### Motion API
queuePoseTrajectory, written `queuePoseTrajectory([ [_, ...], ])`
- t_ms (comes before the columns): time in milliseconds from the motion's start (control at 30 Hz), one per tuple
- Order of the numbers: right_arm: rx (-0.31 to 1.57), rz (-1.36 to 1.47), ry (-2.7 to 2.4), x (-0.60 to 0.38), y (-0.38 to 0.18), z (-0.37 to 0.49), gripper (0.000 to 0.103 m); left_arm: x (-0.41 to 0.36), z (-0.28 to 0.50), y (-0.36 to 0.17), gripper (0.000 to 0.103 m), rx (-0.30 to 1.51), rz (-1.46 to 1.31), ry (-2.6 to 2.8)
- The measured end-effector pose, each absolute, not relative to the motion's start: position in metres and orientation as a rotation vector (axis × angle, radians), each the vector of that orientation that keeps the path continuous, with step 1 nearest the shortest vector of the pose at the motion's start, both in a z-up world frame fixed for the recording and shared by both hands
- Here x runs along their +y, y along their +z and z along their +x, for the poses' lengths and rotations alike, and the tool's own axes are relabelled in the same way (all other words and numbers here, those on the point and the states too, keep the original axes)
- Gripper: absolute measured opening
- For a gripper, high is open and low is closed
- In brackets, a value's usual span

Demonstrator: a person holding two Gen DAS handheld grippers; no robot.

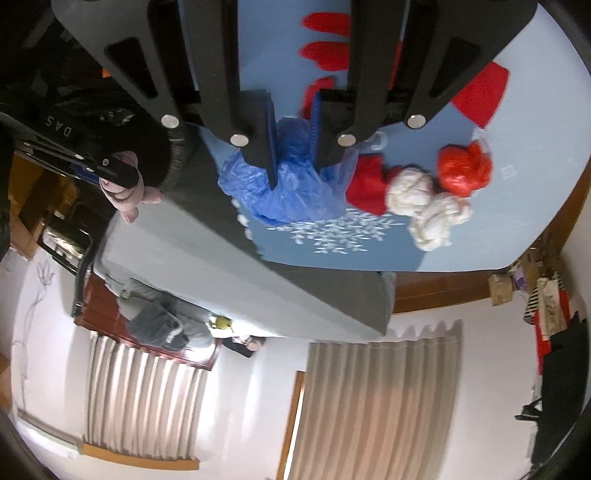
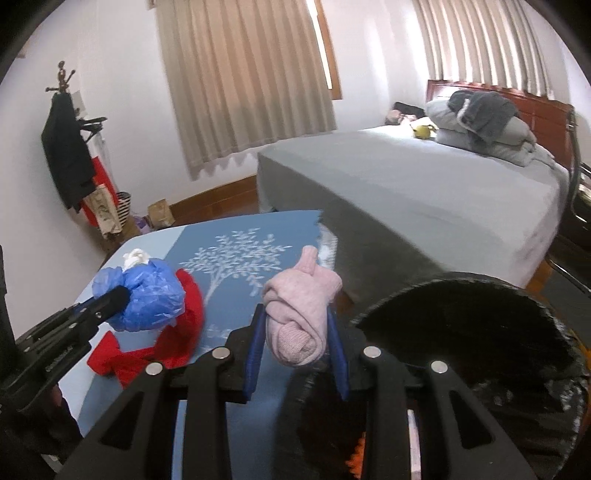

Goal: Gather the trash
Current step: 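Carry the blue bag and pink cloth over the trash bin and open both tools, then move both open tools back over the remaining items on the table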

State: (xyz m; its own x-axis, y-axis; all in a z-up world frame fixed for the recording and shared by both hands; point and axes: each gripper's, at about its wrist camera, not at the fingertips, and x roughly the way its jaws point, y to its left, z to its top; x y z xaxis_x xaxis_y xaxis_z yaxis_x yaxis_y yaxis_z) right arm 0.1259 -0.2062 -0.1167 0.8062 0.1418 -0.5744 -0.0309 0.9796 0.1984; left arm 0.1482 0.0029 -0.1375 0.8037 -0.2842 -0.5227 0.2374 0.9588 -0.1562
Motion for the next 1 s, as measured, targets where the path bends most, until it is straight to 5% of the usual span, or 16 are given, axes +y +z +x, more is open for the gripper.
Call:
queuePoseTrajectory([
  [733,0.64,0.244,-0.216,-0.336,-0.127,0.056,0.034,-0.152,0.138,-0.157,0.015,0.634,-0.021,-0.631],
  [800,0.644,0.243,-0.234,-0.343,-0.128,0.054,0.037,-0.163,0.138,-0.161,0.021,0.651,-0.018,-0.659],
  [867,0.641,0.245,-0.252,-0.348,-0.128,0.05,0.047,-0.169,0.138,-0.165,0.047,0.664,-0.017,-0.676],
  [1000,0.62,0.242,-0.278,-0.353,-0.125,0.045,0.068,-0.162,0.137,-0.168,0.057,0.654,-0.004,-0.648],
])
